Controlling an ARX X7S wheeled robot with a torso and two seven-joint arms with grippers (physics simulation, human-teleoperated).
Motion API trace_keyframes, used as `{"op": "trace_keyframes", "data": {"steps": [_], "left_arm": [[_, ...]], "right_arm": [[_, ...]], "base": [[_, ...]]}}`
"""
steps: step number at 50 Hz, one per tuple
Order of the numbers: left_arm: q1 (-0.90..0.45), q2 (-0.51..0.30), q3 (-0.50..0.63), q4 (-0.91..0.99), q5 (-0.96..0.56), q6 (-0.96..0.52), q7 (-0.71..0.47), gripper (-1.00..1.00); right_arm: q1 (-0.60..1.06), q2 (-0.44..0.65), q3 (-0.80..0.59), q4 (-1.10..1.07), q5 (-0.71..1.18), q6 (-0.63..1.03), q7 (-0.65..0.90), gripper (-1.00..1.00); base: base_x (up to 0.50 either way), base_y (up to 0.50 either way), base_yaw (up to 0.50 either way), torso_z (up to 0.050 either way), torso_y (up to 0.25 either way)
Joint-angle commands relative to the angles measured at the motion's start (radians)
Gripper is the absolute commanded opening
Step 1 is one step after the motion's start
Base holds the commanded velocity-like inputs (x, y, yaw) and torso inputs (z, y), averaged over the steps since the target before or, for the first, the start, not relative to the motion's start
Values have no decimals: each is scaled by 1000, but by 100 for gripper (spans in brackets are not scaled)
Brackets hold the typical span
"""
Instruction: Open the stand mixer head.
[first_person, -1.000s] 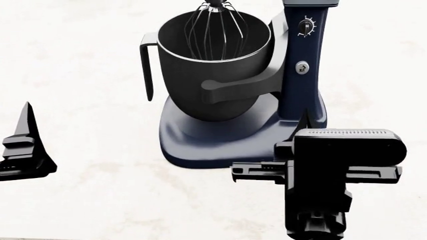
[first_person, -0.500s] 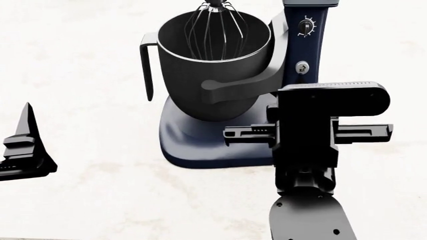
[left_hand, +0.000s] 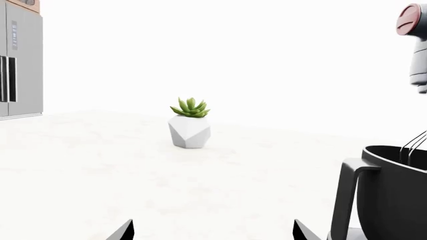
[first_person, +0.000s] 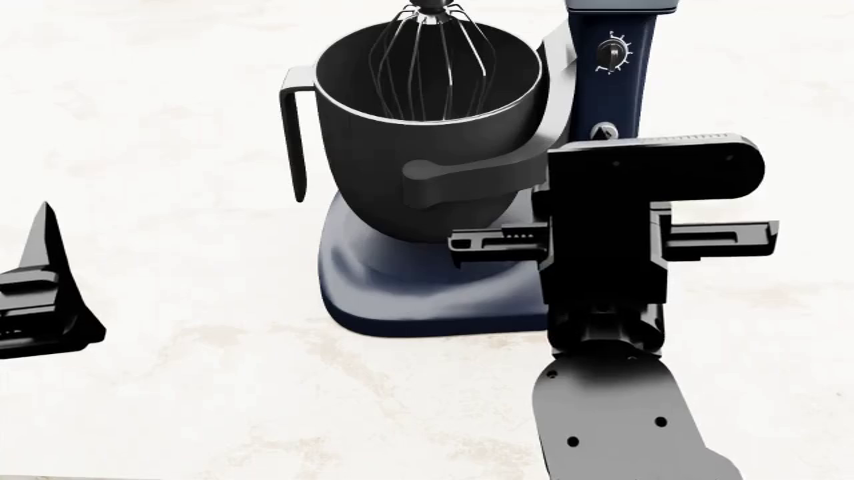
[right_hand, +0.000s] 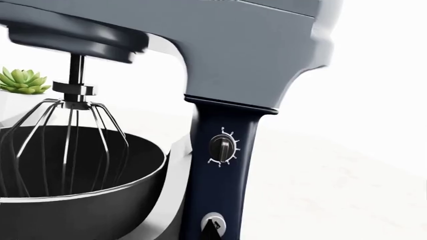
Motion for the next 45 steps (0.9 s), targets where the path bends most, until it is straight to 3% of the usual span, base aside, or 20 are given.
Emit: {"op": "trace_keyframes", "data": {"steps": [1, 45], "left_arm": [[0, 8, 4, -11, -5, 49, 28, 100], [-3, -12, 2, -16, -33, 59, 3, 100]], "right_arm": [[2, -11, 13, 34, 2, -19, -12, -100], [49, 3, -14, 218, -4, -117, 7, -100]], "base": [[0, 0, 0, 0, 0], [0, 0, 0, 0, 0]]}}
